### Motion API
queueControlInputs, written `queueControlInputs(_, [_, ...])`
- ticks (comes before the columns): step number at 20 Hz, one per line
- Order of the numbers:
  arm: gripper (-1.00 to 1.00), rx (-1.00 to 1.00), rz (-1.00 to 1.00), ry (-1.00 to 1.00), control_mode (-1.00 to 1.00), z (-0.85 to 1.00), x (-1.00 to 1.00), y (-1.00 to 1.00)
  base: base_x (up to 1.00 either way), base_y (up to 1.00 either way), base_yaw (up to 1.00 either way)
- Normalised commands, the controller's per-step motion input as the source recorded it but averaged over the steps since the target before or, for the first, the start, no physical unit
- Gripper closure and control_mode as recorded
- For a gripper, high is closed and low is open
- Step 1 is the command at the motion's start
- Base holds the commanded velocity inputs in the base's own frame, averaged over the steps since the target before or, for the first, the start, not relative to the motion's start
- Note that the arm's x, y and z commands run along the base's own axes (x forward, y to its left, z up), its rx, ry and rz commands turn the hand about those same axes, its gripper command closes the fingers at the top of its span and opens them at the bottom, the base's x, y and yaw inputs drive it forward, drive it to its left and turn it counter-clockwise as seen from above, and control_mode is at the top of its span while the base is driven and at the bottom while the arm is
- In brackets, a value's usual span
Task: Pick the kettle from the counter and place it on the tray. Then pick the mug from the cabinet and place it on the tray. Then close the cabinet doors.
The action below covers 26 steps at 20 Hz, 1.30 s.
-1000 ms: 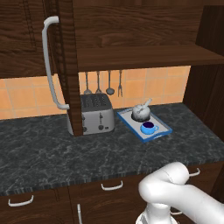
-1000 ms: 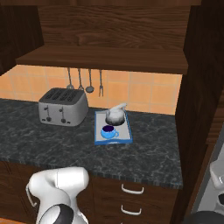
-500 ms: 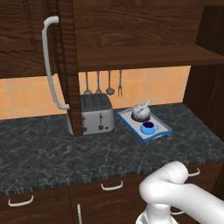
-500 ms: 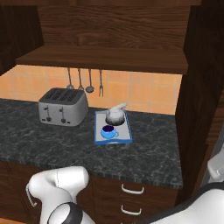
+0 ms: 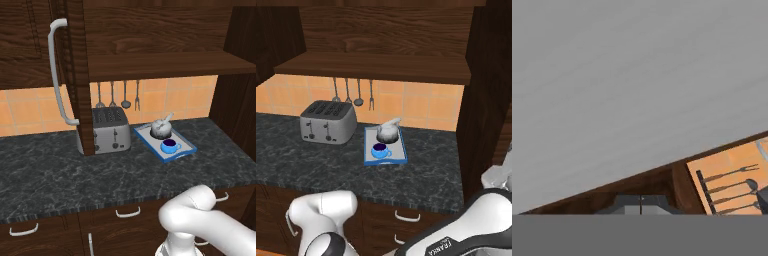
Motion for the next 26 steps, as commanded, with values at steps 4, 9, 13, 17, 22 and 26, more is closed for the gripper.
queueControlInputs(4, [1.00,0.00,0.01,-0.01,-1.00,0.06,-0.01,0.66,0.00,0.00,0.00])
queueControlInputs(9, [1.00,0.00,0.00,-0.01,-1.00,0.36,-0.01,0.51,0.00,0.00,0.00])
queueControlInputs(13, [1.00,0.00,0.00,0.00,-1.00,0.60,0.00,0.22,0.00,0.00,0.00])
queueControlInputs(17, [1.00,0.00,0.06,0.00,-1.00,0.43,0.00,0.34,0.00,0.00,0.00])
queueControlInputs(22, [1.00,0.00,0.09,0.00,-1.00,0.31,-0.08,0.56,0.00,0.00,0.00])
queueControlInputs(26, [1.00,0.00,0.08,0.00,-1.00,0.37,-0.06,0.62,0.00,0.00,0.00])
